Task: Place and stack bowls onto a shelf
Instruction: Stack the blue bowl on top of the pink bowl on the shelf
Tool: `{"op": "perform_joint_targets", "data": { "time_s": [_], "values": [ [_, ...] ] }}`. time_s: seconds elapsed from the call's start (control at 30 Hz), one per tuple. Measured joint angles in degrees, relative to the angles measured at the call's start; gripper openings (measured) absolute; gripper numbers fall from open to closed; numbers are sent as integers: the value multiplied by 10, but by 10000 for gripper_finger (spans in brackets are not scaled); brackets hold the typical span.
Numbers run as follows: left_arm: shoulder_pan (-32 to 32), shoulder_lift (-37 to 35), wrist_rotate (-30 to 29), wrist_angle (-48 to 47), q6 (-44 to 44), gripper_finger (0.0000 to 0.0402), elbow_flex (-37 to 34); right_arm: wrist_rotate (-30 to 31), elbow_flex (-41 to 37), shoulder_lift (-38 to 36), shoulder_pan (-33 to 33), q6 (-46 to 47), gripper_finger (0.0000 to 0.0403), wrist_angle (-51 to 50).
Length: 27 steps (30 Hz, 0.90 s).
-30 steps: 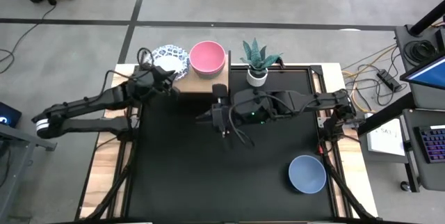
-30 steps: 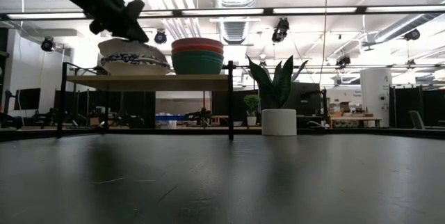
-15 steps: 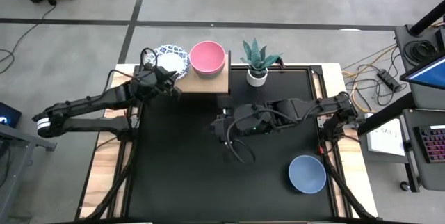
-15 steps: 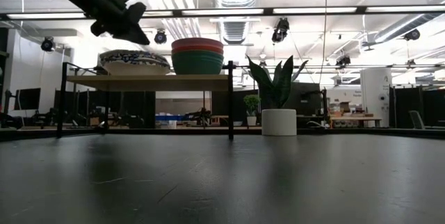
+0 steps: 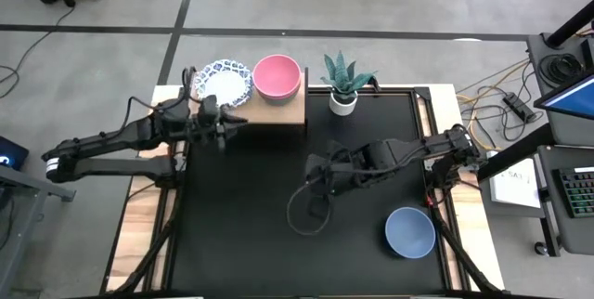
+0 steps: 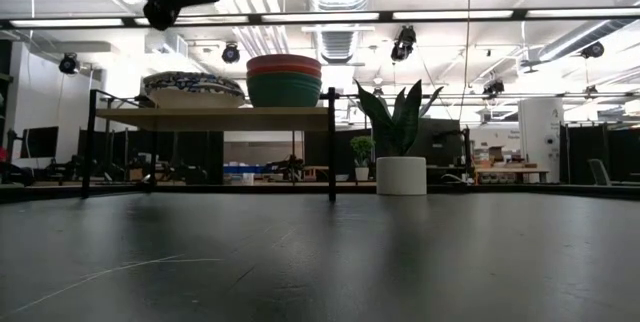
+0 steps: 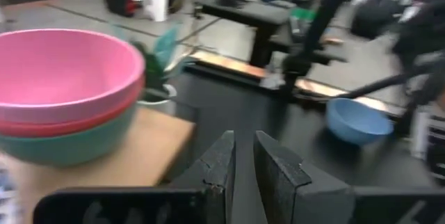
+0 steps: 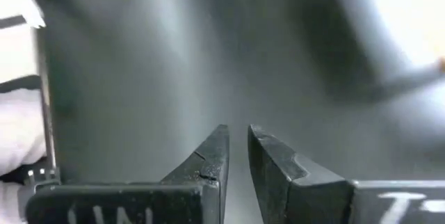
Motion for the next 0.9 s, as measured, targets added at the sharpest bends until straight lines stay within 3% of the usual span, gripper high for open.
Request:
{"op": "perform_joint_targets", "data": {
  "time_s": [0.1, 0.33, 0.43, 0.63, 0.9],
  "values": [
    [-36, -12, 2, 0, -7, 35, -1, -15, -29, 0, 14, 100, 43, -47],
    [-96, -23, 3, 6, -4, 36, -1, -146, -131, -6, 74, 314, 43, -59],
    [-103, -23, 3, 14, -3, 36, -2, -171, -173, -13, 109, 391, 43, -52],
    [-104, -24, 3, 50, 6, 36, -2, -162, -233, -35, 173, 517, 43, -2],
    [-104, -21, 2, 66, 28, 36, -2, -124, -311, -85, 225, 733, 53, -18]
  ]
}}
